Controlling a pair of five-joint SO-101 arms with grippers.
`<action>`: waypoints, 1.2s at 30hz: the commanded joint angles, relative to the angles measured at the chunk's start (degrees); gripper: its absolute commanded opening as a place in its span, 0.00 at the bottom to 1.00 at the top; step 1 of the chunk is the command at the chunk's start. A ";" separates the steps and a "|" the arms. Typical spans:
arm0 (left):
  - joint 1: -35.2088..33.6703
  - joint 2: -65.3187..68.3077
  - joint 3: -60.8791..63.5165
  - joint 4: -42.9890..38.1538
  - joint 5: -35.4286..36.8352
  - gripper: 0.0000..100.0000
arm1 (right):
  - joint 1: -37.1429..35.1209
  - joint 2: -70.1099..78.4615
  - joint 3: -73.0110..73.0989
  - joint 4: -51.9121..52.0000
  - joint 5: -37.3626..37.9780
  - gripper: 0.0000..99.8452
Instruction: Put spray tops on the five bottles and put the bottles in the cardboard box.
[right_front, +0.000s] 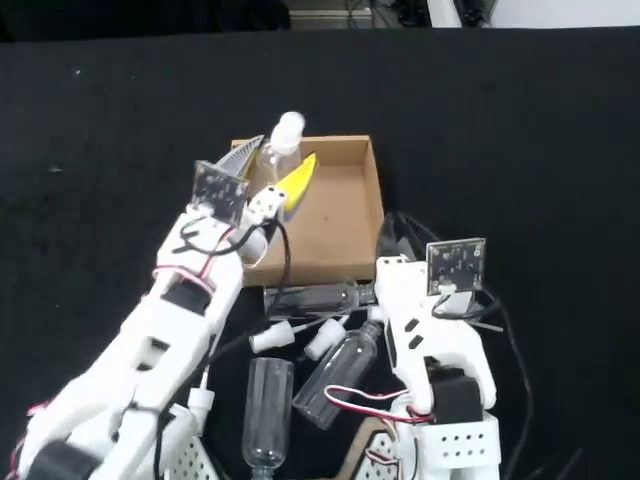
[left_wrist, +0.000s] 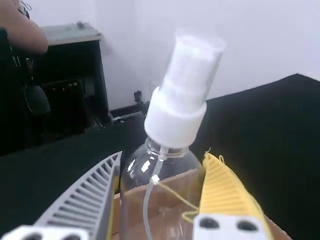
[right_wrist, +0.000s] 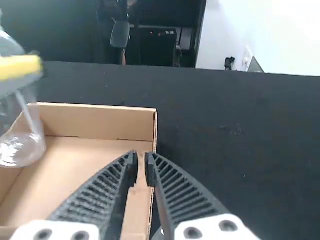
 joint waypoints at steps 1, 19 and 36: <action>-1.89 8.88 -5.49 -8.35 -0.09 0.03 | 0.70 -5.49 -0.22 -1.49 -0.44 0.01; -3.03 16.18 -0.04 -24.53 4.92 0.03 | 0.62 -5.49 -0.04 -1.85 -0.44 0.02; -8.40 26.20 -5.93 -24.70 12.04 0.03 | 0.70 -5.49 -0.04 -1.85 -0.44 0.02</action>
